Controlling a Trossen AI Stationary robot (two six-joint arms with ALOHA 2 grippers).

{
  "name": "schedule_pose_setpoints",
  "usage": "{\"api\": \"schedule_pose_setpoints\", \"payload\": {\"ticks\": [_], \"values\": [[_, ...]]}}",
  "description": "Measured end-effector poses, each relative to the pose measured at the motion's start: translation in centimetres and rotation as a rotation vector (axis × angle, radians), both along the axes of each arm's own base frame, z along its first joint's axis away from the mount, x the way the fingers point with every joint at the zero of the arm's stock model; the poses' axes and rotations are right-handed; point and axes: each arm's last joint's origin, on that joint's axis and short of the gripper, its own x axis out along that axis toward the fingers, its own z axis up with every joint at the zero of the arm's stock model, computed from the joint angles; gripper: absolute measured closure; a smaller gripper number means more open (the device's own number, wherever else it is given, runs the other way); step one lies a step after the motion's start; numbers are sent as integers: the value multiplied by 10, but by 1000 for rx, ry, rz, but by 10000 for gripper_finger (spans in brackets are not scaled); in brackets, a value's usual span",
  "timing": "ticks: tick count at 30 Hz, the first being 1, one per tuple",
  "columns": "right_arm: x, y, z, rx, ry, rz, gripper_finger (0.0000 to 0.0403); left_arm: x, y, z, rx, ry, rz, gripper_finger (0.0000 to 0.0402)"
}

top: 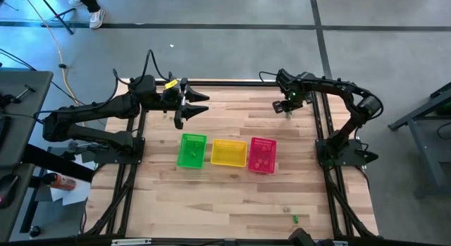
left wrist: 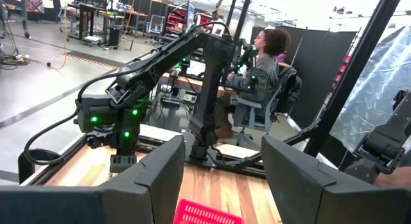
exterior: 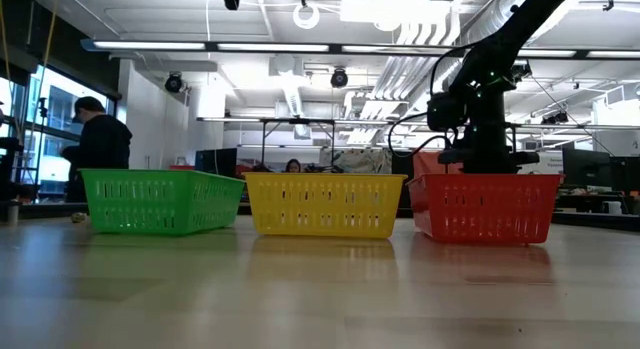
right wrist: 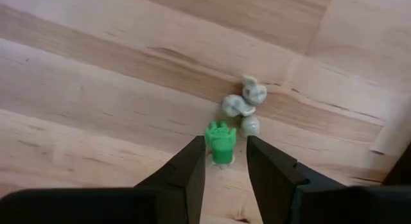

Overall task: Sort Halloween decoration
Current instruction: Put the green skeleton toy into the green basket

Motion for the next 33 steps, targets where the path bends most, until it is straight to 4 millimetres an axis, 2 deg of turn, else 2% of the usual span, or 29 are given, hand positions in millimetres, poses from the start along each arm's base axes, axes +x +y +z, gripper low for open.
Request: {"api": "schedule_pose_setpoints", "payload": {"ticks": [33], "values": [[0, -1, -1, 0, 1, -35, 295, 0, 0, 0, 0, 0, 0, 206]]}}
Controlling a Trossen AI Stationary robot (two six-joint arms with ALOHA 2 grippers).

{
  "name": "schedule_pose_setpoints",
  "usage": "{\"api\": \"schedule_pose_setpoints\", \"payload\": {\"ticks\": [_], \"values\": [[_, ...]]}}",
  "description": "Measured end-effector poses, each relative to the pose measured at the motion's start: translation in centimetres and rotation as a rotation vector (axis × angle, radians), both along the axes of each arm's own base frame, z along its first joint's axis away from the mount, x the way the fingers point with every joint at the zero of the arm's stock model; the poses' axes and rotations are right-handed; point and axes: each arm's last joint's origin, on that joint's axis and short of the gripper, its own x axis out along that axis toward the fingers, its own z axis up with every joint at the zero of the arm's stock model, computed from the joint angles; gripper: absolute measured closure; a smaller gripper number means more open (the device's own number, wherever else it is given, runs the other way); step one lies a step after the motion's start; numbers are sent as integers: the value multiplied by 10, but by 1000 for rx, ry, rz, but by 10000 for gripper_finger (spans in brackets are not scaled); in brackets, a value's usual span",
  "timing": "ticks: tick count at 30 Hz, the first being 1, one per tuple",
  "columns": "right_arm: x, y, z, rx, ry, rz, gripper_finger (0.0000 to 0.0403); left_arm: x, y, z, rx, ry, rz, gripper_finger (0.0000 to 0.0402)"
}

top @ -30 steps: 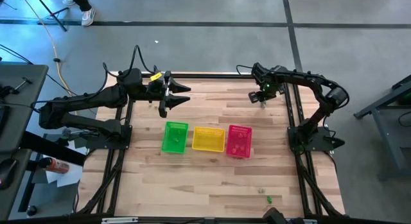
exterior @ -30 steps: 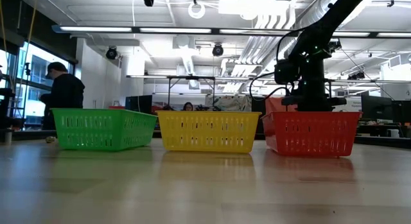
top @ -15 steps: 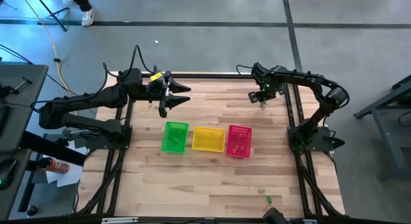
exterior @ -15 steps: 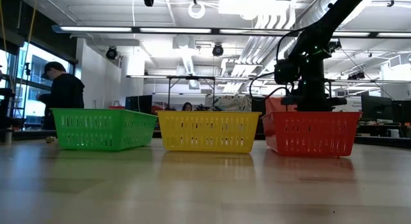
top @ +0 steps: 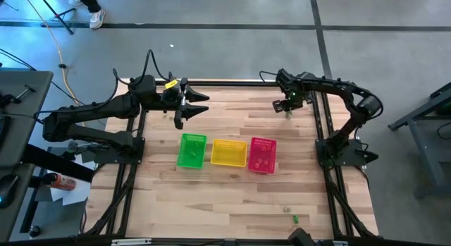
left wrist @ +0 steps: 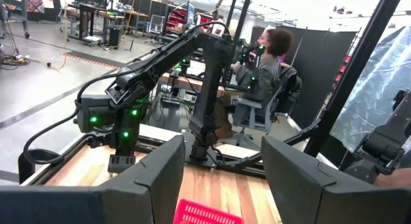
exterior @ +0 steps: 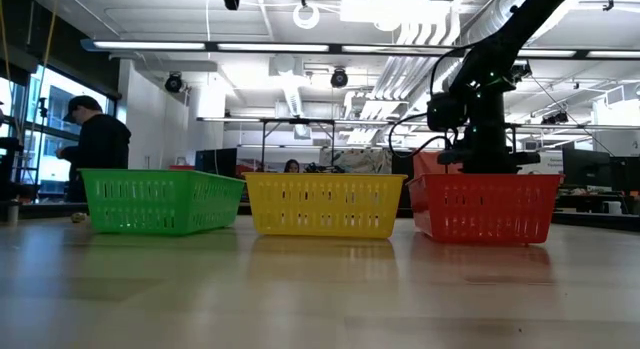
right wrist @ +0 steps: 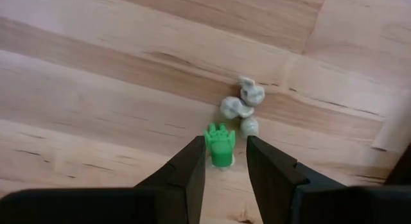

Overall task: Sort Halloween decoration
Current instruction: Put the green skeleton toy into the green basket

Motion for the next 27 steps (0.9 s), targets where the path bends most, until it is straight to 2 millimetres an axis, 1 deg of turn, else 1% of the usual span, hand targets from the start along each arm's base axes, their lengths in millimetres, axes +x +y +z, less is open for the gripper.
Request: {"api": "schedule_pose_setpoints", "payload": {"ticks": [7, 20, 23, 27], "values": [[2, -1, -11, 48, 17, -7, 295, 0, 0, 0, 0, 0, 0, 206], [2, -3, -12, 41, 17, -8, 297, 0, 0, 0, 19, 0, 0, 206], [2, -2, -12, 39, 23, -8, 315, 0, 0, 0, 25, 0, 1, 206], [2, -2, -12, 41, 25, -8, 368, 0, 0, 0, 26, 0, 3, 206]]}}
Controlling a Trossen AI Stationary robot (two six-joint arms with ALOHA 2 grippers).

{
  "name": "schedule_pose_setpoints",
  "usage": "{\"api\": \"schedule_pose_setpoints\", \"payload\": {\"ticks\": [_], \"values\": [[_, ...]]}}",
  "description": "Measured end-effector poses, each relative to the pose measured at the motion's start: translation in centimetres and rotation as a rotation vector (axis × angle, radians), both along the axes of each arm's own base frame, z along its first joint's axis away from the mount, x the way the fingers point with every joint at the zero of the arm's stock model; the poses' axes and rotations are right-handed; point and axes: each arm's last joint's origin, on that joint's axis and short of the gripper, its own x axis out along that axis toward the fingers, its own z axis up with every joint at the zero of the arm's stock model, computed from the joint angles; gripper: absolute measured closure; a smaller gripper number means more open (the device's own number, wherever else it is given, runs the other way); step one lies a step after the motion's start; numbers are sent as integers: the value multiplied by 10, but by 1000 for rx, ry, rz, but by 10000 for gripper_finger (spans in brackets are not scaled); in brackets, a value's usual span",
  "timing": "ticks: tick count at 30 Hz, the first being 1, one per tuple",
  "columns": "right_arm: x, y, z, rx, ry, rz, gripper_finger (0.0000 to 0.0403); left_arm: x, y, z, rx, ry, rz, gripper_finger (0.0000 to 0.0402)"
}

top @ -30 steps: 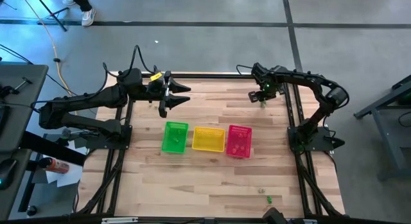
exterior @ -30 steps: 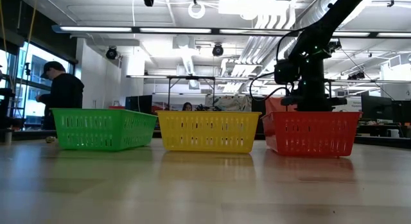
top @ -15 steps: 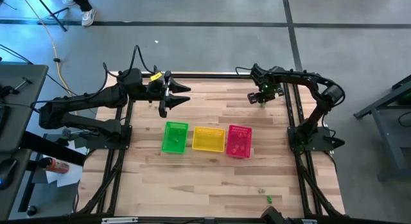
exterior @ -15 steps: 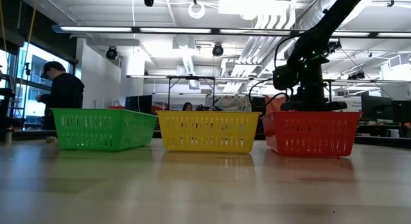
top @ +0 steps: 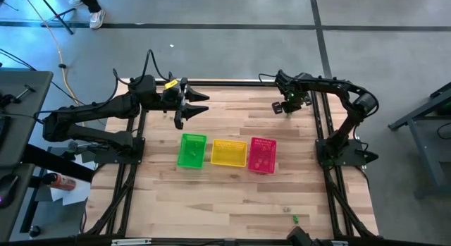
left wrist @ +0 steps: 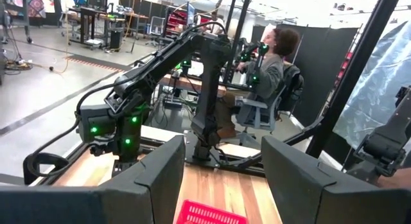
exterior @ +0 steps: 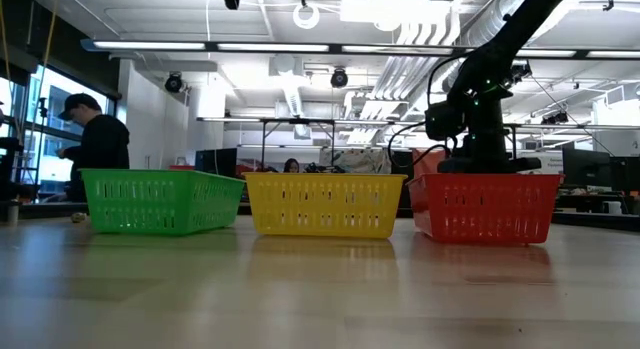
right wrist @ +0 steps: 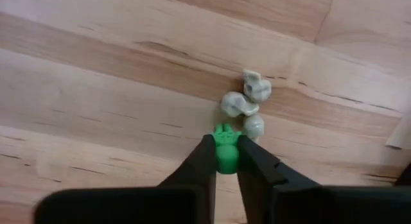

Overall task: Sort Halloween decoration
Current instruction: Put the green skeleton toy into the green basket

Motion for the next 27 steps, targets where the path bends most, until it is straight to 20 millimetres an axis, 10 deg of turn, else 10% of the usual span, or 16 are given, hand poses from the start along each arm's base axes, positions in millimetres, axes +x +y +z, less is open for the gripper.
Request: {"api": "schedule_pose_setpoints", "payload": {"ticks": [13, 27], "values": [[-2, -1, 15, -13, -21, 66, 386, 0, 0, 0, 2, 0, 2, 206], [-12, 27, 119, -341, -319, 227, 392, -2, 8, 0, 0, 0, 45, 206]]}}
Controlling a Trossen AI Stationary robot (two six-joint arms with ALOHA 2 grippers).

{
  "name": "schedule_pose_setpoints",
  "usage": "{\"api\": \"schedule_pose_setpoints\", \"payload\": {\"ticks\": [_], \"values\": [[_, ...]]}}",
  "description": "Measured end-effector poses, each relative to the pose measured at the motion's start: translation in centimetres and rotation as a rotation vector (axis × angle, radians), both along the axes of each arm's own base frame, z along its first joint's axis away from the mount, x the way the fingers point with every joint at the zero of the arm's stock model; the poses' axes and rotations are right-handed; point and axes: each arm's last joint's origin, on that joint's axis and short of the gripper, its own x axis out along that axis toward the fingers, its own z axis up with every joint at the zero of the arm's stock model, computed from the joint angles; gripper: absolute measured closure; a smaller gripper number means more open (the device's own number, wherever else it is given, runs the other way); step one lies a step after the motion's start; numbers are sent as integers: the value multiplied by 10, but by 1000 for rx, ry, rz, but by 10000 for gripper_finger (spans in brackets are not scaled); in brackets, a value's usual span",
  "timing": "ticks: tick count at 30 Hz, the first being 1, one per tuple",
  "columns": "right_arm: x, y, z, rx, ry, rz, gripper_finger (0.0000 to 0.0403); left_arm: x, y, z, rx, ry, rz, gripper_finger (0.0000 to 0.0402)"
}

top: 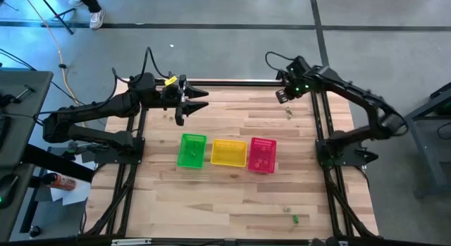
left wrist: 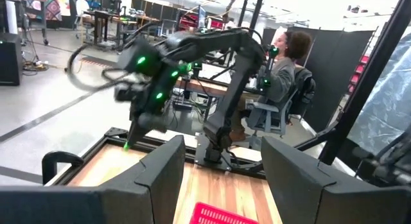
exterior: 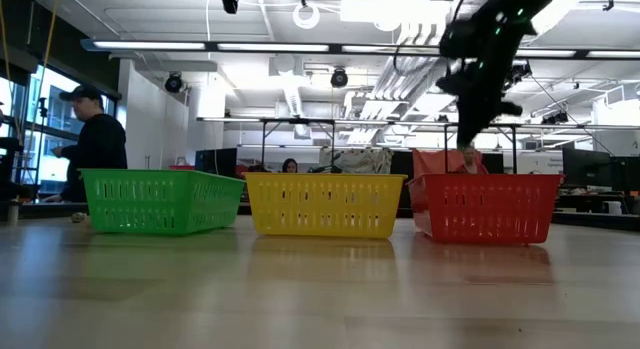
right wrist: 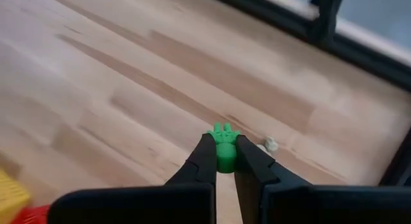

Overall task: Sort Halloween decoration
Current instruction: Put the green skeleton toy into the green basket

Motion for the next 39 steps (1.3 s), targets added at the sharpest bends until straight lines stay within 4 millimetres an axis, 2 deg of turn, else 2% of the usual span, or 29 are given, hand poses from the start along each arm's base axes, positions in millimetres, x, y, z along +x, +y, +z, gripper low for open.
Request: {"api": "schedule_pose_setpoints", "payload": {"ticks": [5, 12, 19, 22, 25, 29, 39], "values": [[-8, 29, 30, -119, -128, 52, 393, 0, 0, 0, 0, 0, 12, 206], [-15, 74, 52, -250, -416, 152, 393, 0, 1, 0, 0, 0, 37, 206], [2, 104, 80, -446, -892, 403, 393, 0, 1, 0, -1, -1, 45, 206], [11, 114, 95, -573, -1010, 511, 393, 0, 1, 0, 0, -2, 45, 206], [20, 125, 100, -654, -1058, 612, 389, 0, 1, 0, 1, -3, 45, 206], [32, 135, 95, -667, -1034, 691, 384, 0, 2, 0, 1, -3, 50, 206], [38, 135, 90, -656, -1015, 703, 383, 0, 2, 0, 1, -1, 51, 206]]}}
